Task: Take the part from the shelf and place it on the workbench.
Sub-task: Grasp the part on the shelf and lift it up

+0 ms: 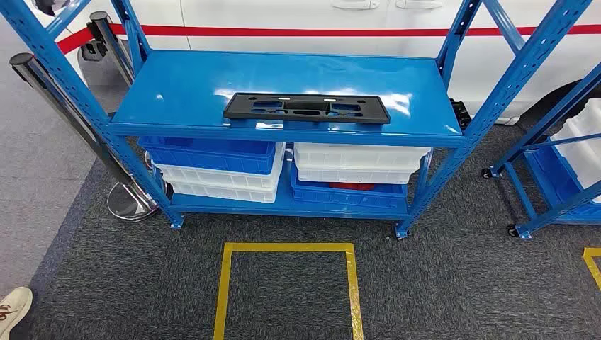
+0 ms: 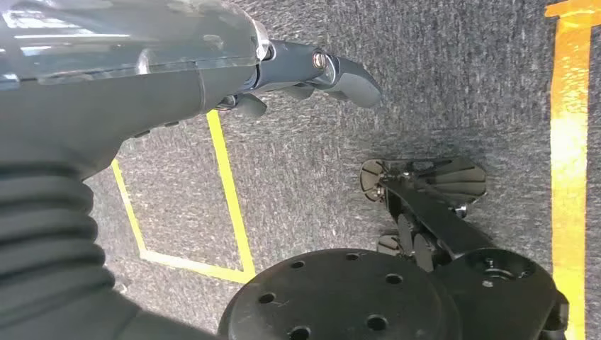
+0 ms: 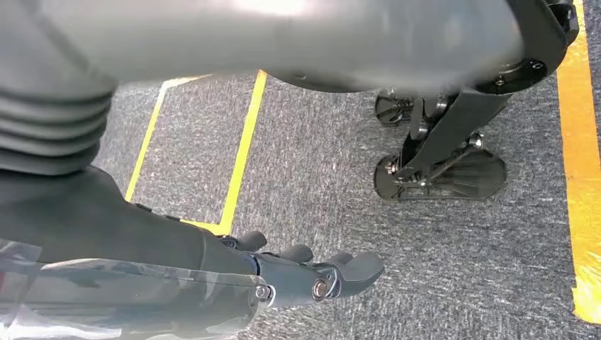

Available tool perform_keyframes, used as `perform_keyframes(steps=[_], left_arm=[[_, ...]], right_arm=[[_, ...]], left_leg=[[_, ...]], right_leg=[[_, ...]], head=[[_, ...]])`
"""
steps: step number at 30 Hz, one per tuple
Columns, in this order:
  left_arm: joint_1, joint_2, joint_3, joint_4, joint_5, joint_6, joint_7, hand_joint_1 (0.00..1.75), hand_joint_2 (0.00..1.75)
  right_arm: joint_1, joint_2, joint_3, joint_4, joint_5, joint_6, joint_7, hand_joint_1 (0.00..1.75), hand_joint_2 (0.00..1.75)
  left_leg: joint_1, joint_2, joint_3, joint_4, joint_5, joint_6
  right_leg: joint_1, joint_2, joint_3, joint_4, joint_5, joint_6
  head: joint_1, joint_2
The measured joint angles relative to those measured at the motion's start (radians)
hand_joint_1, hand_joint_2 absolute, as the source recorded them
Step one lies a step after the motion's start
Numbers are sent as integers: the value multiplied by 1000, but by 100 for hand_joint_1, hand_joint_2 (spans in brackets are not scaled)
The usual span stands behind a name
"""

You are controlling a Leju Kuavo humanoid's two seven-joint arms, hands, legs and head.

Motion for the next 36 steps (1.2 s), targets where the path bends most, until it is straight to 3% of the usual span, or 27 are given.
perform_keyframes(steps=[6,16,17,20,21,22,26,29,32,33,34,35,36], left_arm=[[-17,0,82,8,-70,0,-23,0,175],[-59,-5,296,39,-222,3,-72,0,175],[-63,-6,319,43,-236,4,-76,0,131],[-75,-10,388,54,-282,8,-88,0,0],[-80,-11,411,58,-297,9,-92,0,0],[-84,-13,434,62,-312,10,-97,0,0],[-101,-16,521,75,-368,13,-112,0,0],[-115,-22,583,86,-409,13,-124,0,0],[-126,-27,638,96,-445,15,-134,0,0],[-130,-28,655,100,-457,15,-137,0,0],[-133,-30,673,104,-468,15,-140,0,0],[-135,-31,691,107,-481,15,-143,0,0],[-137,-33,706,109,-492,15,-146,0,0]], right_arm=[[-17,0,-60,2,96,10,1,0,175],[-54,5,-217,29,314,39,15,0,175],[-58,6,-232,32,336,41,15,0,131],[-70,10,-283,42,402,52,12,0,131],[-75,12,-301,46,424,56,8,0,175],[-80,14,-319,49,446,60,1,0,175],[-104,27,-385,60,512,86,-52,0,0],[-129,37,-412,56,534,119,-108,0,0],[-151,44,-413,32,522,156,-160,0,0],[-156,48,-412,18,510,169,-175,0,0],[-159,51,-410,0,496,182,-190,0,0],[-161,54,-407,-22,479,196,-207,0,0],[-164,56,-404,-46,462,209,-223,0,0]], left_leg=[[0,0,1,0,0,0],[0,0,1,0,0,0],[0,0,1,0,0,0],[0,0,1,0,0,0],[0,0,1,0,0,0],[0,0,1,0,0,0],[-6,1,-1,5,-2,10],[4,5,13,-18,12,21],[5,11,20,-27,18,28],[4,10,20,-26,17,28],[4,9,21,-25,15,27],[4,7,24,-23,12,25],[4,6,27,-21,8,22]], right_leg=[[0,0,0,0,0,0],[0,0,1,0,0,0],[0,0,1,0,0,0],[0,0,1,0,0,0],[0,0,1,0,0,0],[0,0,1,0,0,0],[-6,1,2,-8,5,12],[-2,-3,-9,19,-11,17],[-1,-8,-92,181,-85,16],[-1,-8,-121,231,-97,17],[-2,-9,-137,253,-92,17],[-3,-9,-136,240,-68,18],[-3,-9,-118,192,-31,17]], head=[[0,0],[0,0],[0,0],[0,0],[0,0],[0,0],[-1,0],[0,0],[3,0],[3,0],[3,0],[3,0],[3,0]])
